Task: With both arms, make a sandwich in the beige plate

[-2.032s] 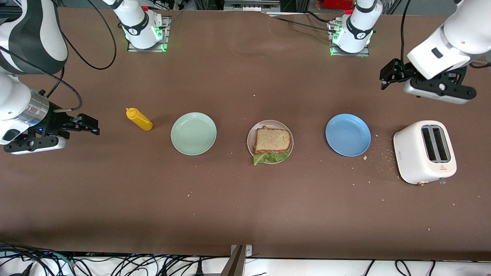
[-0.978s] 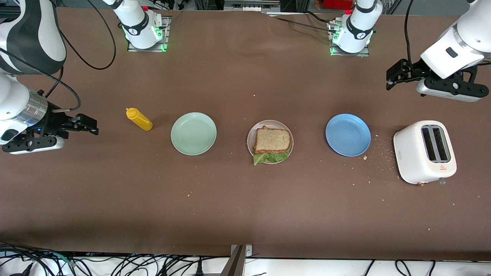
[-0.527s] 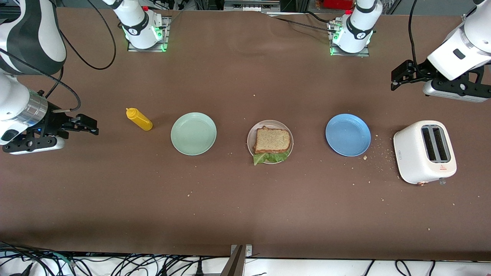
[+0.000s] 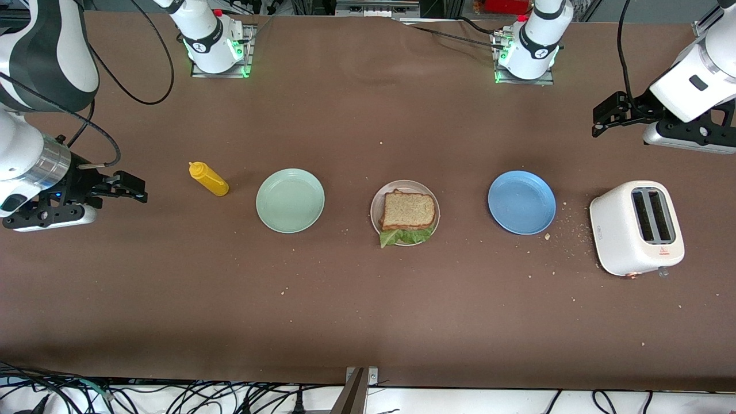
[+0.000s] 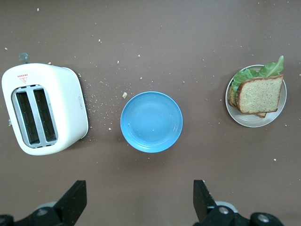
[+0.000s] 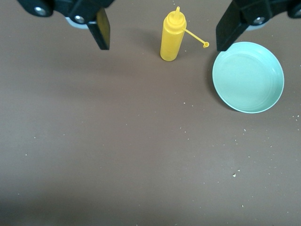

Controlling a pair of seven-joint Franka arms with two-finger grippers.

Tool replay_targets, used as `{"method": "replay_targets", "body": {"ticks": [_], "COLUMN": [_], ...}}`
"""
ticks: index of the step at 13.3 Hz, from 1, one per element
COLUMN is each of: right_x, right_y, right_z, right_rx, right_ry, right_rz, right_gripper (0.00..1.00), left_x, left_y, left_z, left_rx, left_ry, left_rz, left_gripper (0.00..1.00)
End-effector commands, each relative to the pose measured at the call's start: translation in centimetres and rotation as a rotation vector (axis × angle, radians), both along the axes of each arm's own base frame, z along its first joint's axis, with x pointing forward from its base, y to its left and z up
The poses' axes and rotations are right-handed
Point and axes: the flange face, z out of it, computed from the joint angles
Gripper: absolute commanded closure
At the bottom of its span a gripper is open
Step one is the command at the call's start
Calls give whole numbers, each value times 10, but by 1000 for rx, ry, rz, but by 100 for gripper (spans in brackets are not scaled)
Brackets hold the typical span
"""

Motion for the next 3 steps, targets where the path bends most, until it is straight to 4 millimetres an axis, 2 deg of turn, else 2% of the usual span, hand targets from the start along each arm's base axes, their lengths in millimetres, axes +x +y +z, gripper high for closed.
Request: {"method": "replay_targets", "body": {"ticks": [1, 3], "right_x": [-2, -2], "right_y": [0, 0], "right_z": [8, 8], "right_rx": [-2, -2], "right_ry": [-10, -10], "right_rz": [-6, -6], "right_gripper": [0, 0], "left_x": [2, 2], "left_y": [0, 0], "left_z": [5, 5], "left_rx": [-16, -16], "left_ry": [6, 4], "left_rz": [3, 3], "left_gripper": [0, 0]}}
